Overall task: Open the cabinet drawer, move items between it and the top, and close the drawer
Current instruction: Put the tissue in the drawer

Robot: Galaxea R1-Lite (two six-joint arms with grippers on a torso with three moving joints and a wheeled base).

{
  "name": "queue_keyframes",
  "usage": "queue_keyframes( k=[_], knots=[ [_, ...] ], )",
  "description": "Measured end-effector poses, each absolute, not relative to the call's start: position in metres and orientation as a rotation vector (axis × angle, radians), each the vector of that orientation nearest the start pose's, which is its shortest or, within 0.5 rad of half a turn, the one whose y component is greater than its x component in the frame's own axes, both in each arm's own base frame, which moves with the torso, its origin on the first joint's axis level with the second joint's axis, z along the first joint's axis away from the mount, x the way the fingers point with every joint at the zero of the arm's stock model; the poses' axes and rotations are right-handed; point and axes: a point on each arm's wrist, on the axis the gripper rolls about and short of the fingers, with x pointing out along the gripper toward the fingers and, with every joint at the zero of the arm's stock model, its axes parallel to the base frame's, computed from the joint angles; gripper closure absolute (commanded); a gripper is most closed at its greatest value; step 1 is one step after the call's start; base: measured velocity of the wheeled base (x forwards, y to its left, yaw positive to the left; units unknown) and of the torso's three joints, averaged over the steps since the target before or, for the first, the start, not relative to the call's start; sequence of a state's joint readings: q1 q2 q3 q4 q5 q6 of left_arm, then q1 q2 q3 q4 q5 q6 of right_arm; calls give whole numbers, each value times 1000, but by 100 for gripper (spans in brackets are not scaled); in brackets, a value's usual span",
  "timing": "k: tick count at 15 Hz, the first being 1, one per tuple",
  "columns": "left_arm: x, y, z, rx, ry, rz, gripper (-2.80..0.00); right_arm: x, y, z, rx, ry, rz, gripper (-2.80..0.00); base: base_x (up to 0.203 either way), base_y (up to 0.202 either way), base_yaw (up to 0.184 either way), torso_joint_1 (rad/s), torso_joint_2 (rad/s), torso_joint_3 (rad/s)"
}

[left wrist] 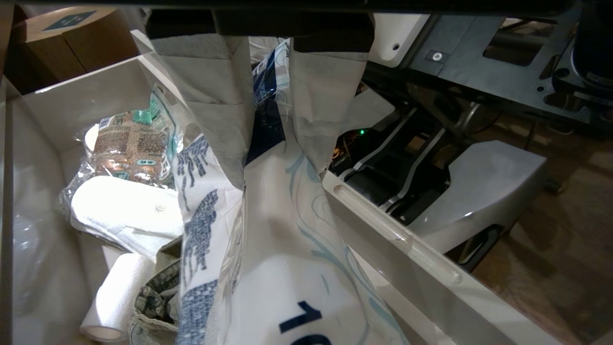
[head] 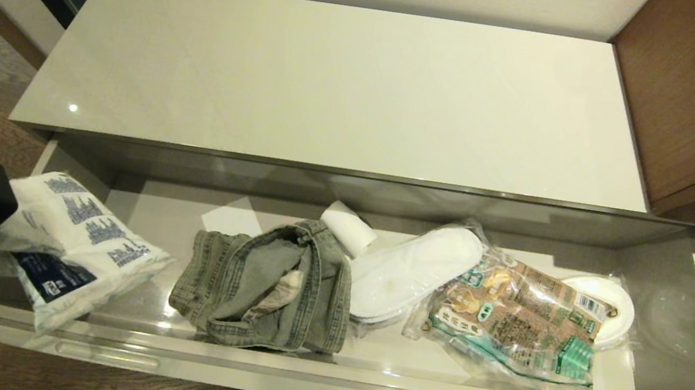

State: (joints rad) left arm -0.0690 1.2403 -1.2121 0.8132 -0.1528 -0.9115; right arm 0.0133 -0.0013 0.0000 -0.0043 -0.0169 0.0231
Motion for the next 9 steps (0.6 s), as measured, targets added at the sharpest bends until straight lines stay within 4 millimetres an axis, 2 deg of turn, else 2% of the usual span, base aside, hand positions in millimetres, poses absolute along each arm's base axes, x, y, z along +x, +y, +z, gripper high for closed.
queue_keyframes(
  k=[3,4,7,9],
  knots=[
    [144,-13,274,-888,884,191,0,-23,-1,76,23,-5,-3,0,0,0,0,0,0,0],
    [148,-13,270,-891,876,179,0,-23,-1,76,24,-6,-3,0,0,0,0,0,0,0],
    [166,-15,238,-911,859,110,0,-23,-1,76,24,-6,-3,0,0,0,0,0,0,0],
    [175,-16,232,-917,824,73,0,-23,-1,76,24,-6,-3,0,0,0,0,0,0,0]
  ],
)
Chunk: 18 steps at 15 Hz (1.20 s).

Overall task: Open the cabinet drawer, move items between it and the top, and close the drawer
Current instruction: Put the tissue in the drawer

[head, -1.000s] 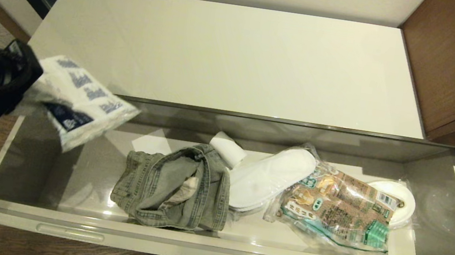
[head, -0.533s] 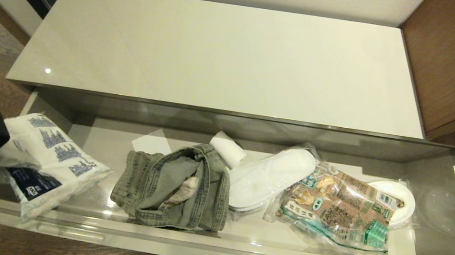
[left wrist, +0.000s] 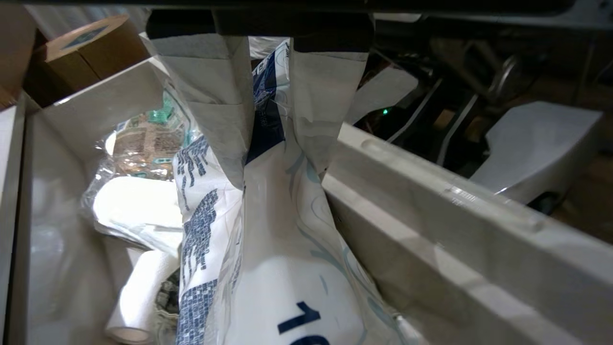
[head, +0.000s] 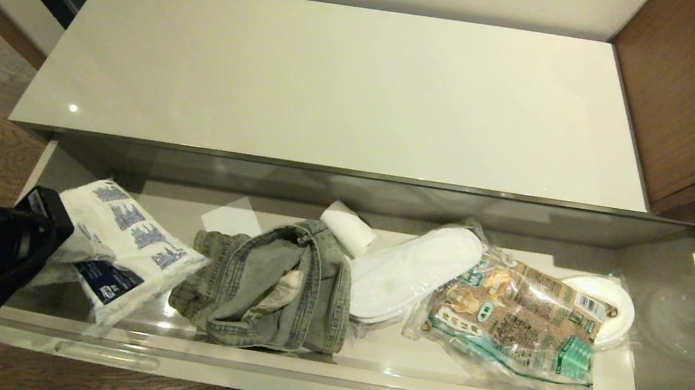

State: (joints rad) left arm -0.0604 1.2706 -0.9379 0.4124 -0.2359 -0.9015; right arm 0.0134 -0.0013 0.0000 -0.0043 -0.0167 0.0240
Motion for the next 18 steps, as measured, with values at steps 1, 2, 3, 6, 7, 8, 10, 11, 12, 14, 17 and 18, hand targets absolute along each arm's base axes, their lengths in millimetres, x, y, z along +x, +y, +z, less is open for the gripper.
queue_keyframes(
  k=[1,2,3,6,7,8,10,11,12,14,17,18],
  knots=[
    [180,-16,226,-921,824,65,0,-23,-1,76,24,-5,-3,0,0,0,0,0,0,0],
    [190,-17,219,-923,821,55,0,-23,-1,76,24,-6,-3,0,0,0,0,0,0,0],
    [202,-18,209,-921,825,49,0,-23,-1,76,24,-5,-3,0,0,0,0,0,0,0],
    [238,-20,183,-901,828,35,0,-23,-1,76,24,-5,-3,0,0,0,0,0,0,0],
    [247,-20,176,-898,832,36,0,-23,-1,76,24,-5,-3,0,0,0,0,0,0,0],
    [255,-20,169,-897,838,37,0,-23,-1,76,23,-5,-3,0,0,0,0,0,0,0],
    [269,-21,154,-896,870,53,0,-23,-1,76,25,-5,-3,0,0,0,0,0,0,0],
    [275,-22,148,-896,882,60,0,-23,-1,76,23,-5,-3,0,0,0,0,0,0,0],
    [281,-22,142,-897,896,68,0,-23,-1,76,23,-5,-3,0,0,0,0,0,0,0],
    [288,-23,134,-897,919,79,-280,-23,-1,76,24,-6,-3,0,0,0,0,0,0,0],
    [294,-23,130,-892,927,80,-280,-23,-1,76,24,-6,-3,0,0,0,0,0,0,0],
    [294,-23,131,-894,926,80,-280,-23,-1,76,24,-6,-3,0,0,0,0,0,0,0]
  ],
)
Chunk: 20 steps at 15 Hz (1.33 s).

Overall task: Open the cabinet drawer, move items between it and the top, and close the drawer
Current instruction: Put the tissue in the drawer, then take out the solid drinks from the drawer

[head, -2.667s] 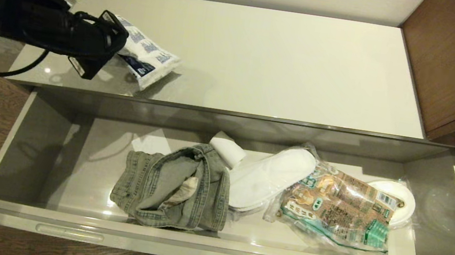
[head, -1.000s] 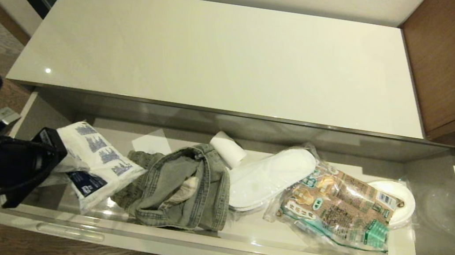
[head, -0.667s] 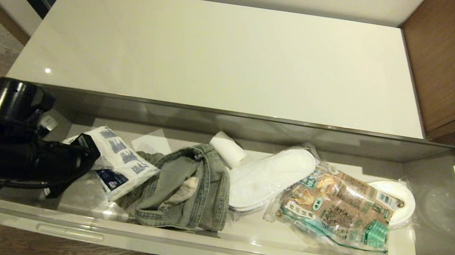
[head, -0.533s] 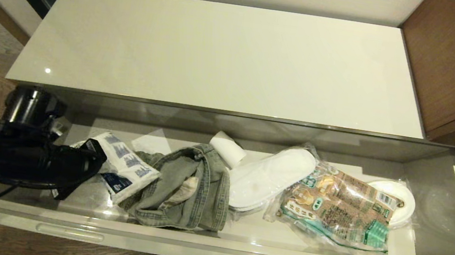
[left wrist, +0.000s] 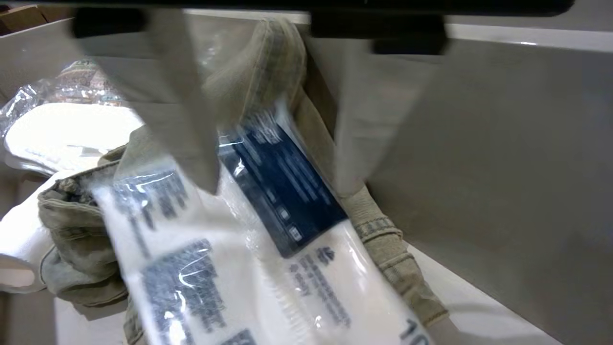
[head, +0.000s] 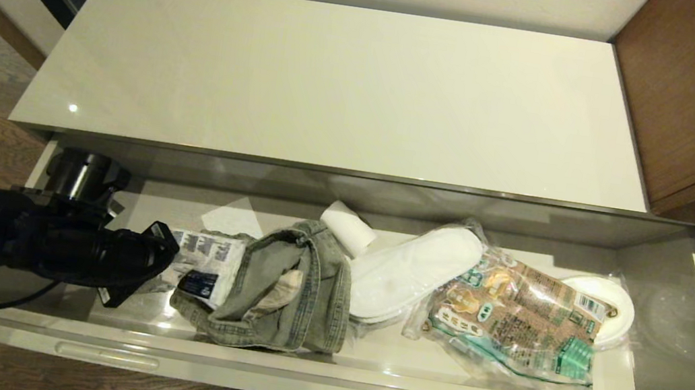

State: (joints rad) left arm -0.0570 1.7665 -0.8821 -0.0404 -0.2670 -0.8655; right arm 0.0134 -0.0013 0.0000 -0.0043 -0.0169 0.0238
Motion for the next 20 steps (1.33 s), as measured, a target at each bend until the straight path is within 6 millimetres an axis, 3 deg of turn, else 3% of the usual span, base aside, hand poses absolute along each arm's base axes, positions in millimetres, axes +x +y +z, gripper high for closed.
queue_keyframes(
  k=[4,7,8,10,12,14,17,18,20],
  knots=[
    [272,-20,155,-897,897,68,-280,-23,-1,76,25,-5,-3,0,0,0,0,0,0,0],
    [235,-18,198,-883,846,31,-280,-23,-1,76,24,-6,-3,0,0,0,0,0,0,0],
    [216,-18,221,-863,812,5,-280,-23,-1,76,24,-5,-3,0,0,0,0,0,0,0],
    [156,-14,266,-792,762,-33,-280,-23,-1,76,25,-6,-3,0,0,0,0,0,0,0],
    [95,-11,289,-709,745,-50,-280,-23,-1,76,25,-6,-4,0,0,0,0,0,0,0],
    [46,-8,293,-638,766,-42,-280,-23,-1,76,24,-6,-4,0,0,0,0,0,0,0],
    [-26,-3,284,-563,742,-35,-280,-23,-1,76,24,-5,-4,0,0,0,0,0,0,0],
    [-46,-1,278,-529,737,-41,0,-23,-1,76,24,-5,-3,0,0,0,0,0,0,0],
    [-73,0,267,-478,732,-60,0,-23,-1,76,23,-6,-4,0,0,0,0,0,0,0]
  ],
)
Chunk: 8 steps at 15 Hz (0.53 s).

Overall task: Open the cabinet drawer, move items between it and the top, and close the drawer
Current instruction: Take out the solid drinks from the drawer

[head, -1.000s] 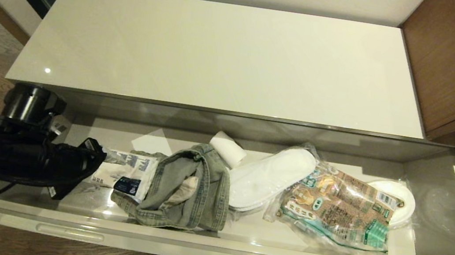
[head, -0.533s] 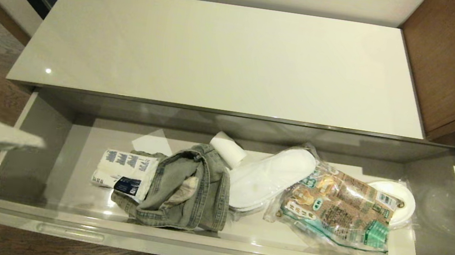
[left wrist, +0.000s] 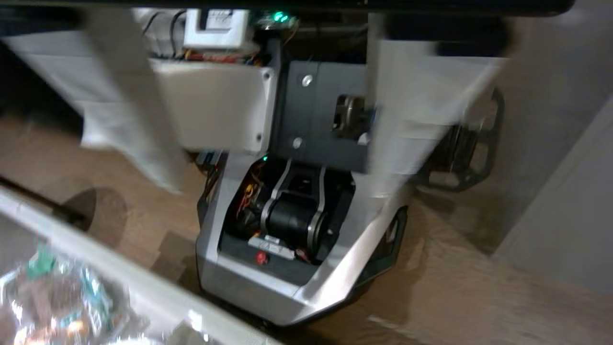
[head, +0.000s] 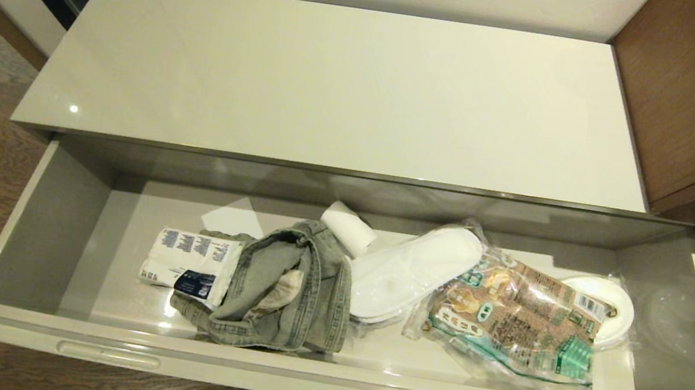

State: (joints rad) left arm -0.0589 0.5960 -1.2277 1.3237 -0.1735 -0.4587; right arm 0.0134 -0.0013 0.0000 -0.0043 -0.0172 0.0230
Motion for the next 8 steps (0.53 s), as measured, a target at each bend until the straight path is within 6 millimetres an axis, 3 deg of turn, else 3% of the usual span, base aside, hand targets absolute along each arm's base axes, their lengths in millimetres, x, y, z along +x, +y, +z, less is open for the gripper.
queue_keyframes(
  k=[4,8],
  knots=[
    [-103,-1,234,-453,756,-114,0,-23,-1,76,24,-5,-3,0,0,0,0,0,0,0],
    [-113,-2,208,-356,740,-143,0,-23,-1,76,24,-6,-3,0,0,0,0,0,0,0]
  ],
)
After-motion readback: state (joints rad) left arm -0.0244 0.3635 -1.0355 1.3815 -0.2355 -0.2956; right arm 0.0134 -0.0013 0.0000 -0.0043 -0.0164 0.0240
